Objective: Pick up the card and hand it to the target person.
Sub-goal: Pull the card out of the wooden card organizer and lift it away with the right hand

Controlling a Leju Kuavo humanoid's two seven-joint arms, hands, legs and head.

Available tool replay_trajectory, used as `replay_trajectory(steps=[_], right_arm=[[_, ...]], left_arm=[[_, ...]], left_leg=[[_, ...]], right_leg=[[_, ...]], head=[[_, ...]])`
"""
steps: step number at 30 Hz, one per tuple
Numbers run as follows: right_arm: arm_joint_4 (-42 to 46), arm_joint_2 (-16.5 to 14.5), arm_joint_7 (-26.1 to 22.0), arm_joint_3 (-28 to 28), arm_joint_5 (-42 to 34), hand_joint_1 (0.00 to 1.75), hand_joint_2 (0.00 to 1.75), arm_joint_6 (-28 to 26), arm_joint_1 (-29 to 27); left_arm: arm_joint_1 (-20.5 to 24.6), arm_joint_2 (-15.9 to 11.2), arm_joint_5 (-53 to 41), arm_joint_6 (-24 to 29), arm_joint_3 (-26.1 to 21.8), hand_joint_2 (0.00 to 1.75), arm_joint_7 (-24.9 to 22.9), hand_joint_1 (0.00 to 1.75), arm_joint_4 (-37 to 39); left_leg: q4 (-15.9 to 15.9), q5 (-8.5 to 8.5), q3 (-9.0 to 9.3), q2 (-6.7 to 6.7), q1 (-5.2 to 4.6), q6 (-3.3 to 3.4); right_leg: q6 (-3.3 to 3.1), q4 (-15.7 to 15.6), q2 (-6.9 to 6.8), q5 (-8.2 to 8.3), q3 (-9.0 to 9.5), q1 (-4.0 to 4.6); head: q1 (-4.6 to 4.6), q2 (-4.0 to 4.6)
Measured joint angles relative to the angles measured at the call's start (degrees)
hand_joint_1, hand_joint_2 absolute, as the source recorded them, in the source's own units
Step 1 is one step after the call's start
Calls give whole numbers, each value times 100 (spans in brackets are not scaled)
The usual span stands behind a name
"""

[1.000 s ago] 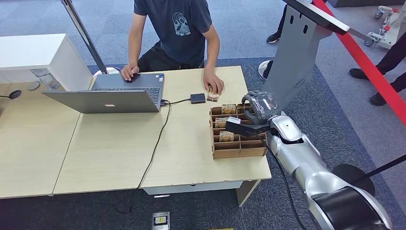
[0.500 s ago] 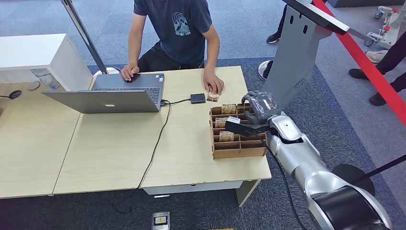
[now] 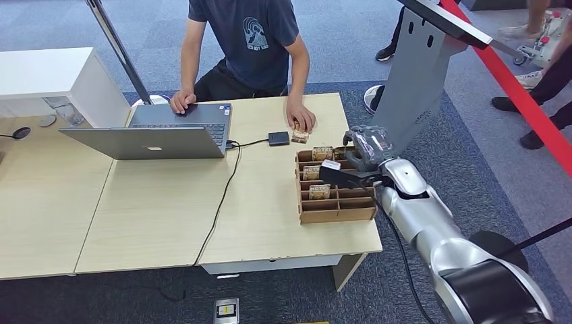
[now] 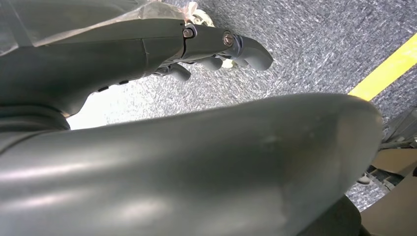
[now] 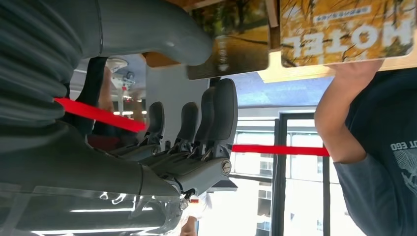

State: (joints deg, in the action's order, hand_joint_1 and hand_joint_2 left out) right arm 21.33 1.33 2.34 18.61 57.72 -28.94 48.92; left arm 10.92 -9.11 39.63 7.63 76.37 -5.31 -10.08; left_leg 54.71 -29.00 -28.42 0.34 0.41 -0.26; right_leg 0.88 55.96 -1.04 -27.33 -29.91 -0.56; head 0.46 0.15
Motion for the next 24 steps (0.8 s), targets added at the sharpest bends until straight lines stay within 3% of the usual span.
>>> replay_trajectory(steps=[14, 24], right_arm=[[-7, -29, 6, -32, 78, 92, 175, 49, 47], [-54, -103, 89, -30, 160, 77, 175, 112, 46]], left_arm=[[26, 3, 3, 0, 4, 0, -3, 0, 0], [30, 7, 7, -9, 4, 0, -19, 0, 0]], left_leg=[[0, 2, 0, 0, 0, 2], [0, 2, 0, 0, 0, 2]], right_leg=[[-2, 0, 0, 2, 0, 0], [-2, 0, 0, 2, 0, 0]], head=[[0, 0], [0, 0]])
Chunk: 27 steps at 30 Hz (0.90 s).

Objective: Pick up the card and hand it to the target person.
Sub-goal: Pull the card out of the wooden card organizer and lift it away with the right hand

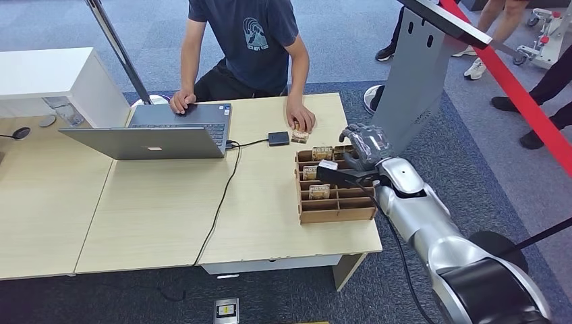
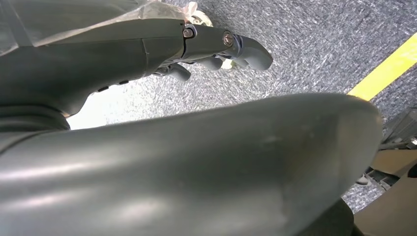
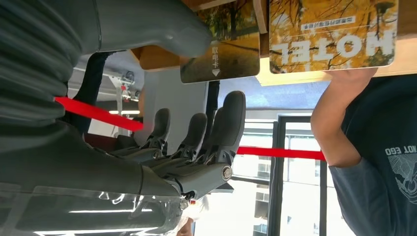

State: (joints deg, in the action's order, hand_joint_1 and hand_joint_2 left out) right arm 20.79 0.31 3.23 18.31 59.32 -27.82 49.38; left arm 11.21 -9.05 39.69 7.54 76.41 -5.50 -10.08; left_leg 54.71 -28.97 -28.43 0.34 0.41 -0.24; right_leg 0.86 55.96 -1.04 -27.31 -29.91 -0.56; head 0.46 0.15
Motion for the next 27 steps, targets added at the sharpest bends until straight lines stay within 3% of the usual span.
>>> replay_trajectory(steps=[11, 21, 27], right_arm=[[-55, -63, 43, 1, 9, 79, 175, 47, 0], [-77, -88, 100, 1, 29, 114, 175, 68, 2], [-84, -87, 121, 1, 45, 121, 175, 74, 3]], left_arm=[[-3, 2, 17, 0, 2, 0, -1, 0, 0], [-17, 5, 34, 5, 2, 0, -3, 0, 0], [-21, 8, 33, 7, 2, 0, 0, 0, 0]], left_leg=[[0, 1, 0, 0, 0, -1], [0, 1, -1, 0, 0, -1], [0, 1, 0, 0, 0, -1]], right_leg=[[0, 0, 0, 0, 0, 0], [0, 0, 0, 0, 0, 0], [0, 0, 0, 0, 0, 0]], head=[[1, 0], [0, 0], [-1, 0]])
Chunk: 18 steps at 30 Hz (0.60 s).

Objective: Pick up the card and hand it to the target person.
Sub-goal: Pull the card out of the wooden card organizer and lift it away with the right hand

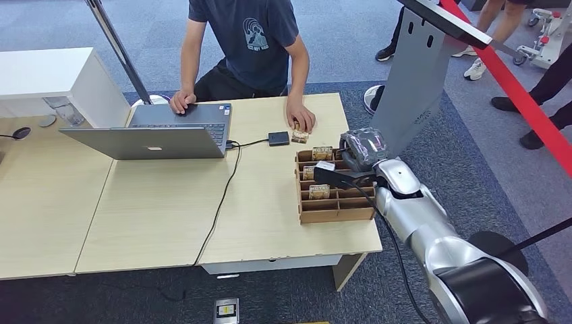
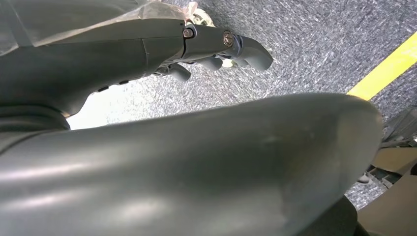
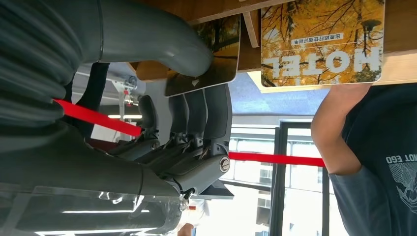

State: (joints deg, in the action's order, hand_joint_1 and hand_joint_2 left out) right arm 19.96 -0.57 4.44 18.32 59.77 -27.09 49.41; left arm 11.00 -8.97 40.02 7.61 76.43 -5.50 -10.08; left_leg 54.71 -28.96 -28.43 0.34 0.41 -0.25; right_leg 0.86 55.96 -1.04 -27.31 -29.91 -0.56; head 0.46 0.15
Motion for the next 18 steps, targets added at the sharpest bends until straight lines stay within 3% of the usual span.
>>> replay_trajectory(steps=[18], right_arm=[[-5, 32, -3, -3, -39, 129, 175, -2, -1]], left_arm=[[26, 5, -117, 86, 23, 0, 277, 0, 0]], left_leg=[[0, 5, 3, 1, 0, -1]], right_leg=[[-1, 0, 0, 7, 0, 0]], head=[[1, 0]])
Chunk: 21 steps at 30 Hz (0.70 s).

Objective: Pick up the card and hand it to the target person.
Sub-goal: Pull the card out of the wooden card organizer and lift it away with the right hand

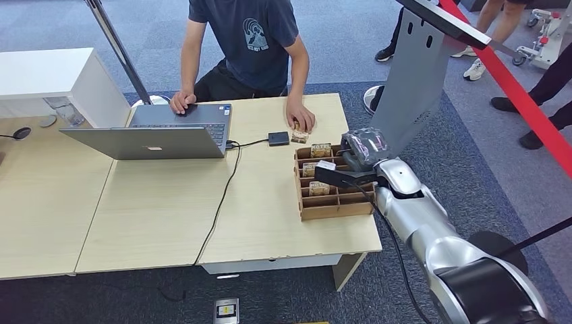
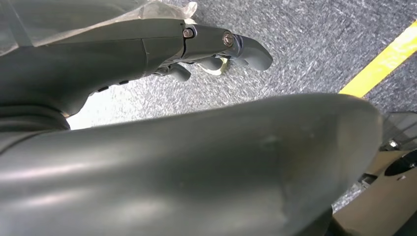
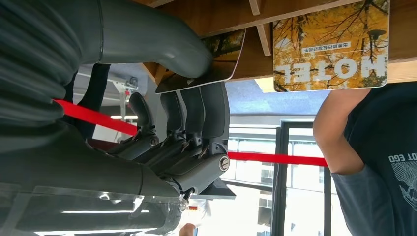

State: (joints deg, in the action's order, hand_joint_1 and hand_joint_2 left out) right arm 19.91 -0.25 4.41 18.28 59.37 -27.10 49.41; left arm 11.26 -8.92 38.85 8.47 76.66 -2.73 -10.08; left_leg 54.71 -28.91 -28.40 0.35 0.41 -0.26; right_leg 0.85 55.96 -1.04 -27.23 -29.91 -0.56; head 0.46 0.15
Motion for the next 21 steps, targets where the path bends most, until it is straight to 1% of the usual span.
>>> replay_trajectory(steps=[6, 11, 16, 21], right_arm=[[-10, 5, -75, -52, -39, 129, 175, -13, 1], [2, 14, -325, -133, -242, 129, 175, -109, 59], [92, 28, -733, -253, -523, 129, 175, -303, 348], [350, 22, -1173, -370, -821, 129, 175, -424, 801]], left_arm=[[15, 14, 13, 3, 95, 0, -36, 0, 0], [9, 19, 80, -38, 95, 0, -36, 0, 0], [2, 19, 121, -73, 95, 0, -39, 0, 0], [5, 17, 175, -67, 95, 0, -25, 0, 0]], left_leg=[[0, 2, 0, 0, 0, -1], [0, 3, -3, -1, 0, -1], [0, 4, -4, 0, 0, -1], [0, 5, -4, 0, 0, -2]], right_leg=[[0, 0, 0, 1, 0, 0], [1, 0, 0, 2, 0, 0], [2, 1, 0, 3, -2, 0], [2, 1, 0, 3, -2, 0]], head=[[0, 0], [0, 0], [0, 0], [1, 0]])
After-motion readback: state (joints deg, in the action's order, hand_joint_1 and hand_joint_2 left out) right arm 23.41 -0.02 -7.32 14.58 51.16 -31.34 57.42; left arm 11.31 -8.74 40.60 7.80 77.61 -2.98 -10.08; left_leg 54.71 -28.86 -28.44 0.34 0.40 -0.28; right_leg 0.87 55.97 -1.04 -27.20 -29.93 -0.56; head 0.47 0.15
